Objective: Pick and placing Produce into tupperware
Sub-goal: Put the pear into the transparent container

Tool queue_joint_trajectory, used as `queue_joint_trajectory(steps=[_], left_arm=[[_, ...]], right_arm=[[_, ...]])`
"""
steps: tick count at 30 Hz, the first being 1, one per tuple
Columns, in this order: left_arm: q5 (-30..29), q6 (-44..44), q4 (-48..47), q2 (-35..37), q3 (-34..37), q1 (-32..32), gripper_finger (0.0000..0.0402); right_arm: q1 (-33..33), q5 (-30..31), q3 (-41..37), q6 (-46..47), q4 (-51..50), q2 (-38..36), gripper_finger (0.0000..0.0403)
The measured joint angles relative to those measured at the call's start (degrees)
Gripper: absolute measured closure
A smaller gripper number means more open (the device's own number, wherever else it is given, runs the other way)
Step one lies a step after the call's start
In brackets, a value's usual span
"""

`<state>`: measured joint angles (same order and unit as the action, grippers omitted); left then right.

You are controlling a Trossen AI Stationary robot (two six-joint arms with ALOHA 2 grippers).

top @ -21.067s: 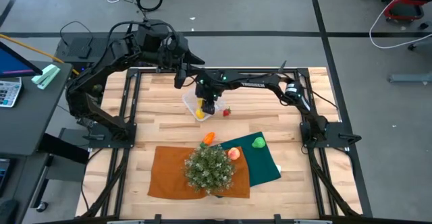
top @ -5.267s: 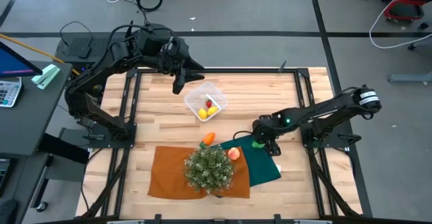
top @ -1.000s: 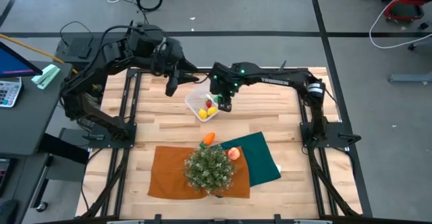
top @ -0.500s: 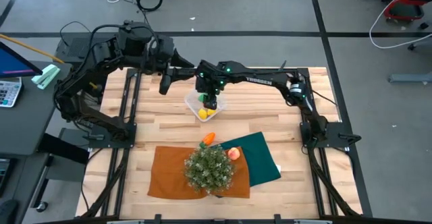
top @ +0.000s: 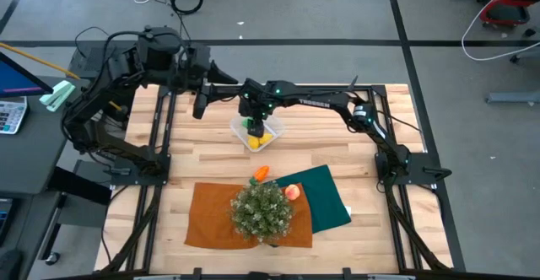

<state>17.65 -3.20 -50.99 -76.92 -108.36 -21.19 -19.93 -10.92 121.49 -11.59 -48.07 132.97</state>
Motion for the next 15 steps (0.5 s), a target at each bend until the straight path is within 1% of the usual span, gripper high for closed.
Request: queue_joint_trajectory(steps=[3, 15], left_arm=[[0.0, 0.4, -0.1, 0.2, 0.0, 0.0, 0.0232], [0.0, 0.8, -0.9, 0.2, 0.0, 0.0, 0.0233]], right_arm=[[0.0, -0.3, 0.0, 0.8, 1.8, 0.7, 0.0218], [0.0, -0.3, -0.1, 1.4, 1.9, 1.9, 0.0218]])
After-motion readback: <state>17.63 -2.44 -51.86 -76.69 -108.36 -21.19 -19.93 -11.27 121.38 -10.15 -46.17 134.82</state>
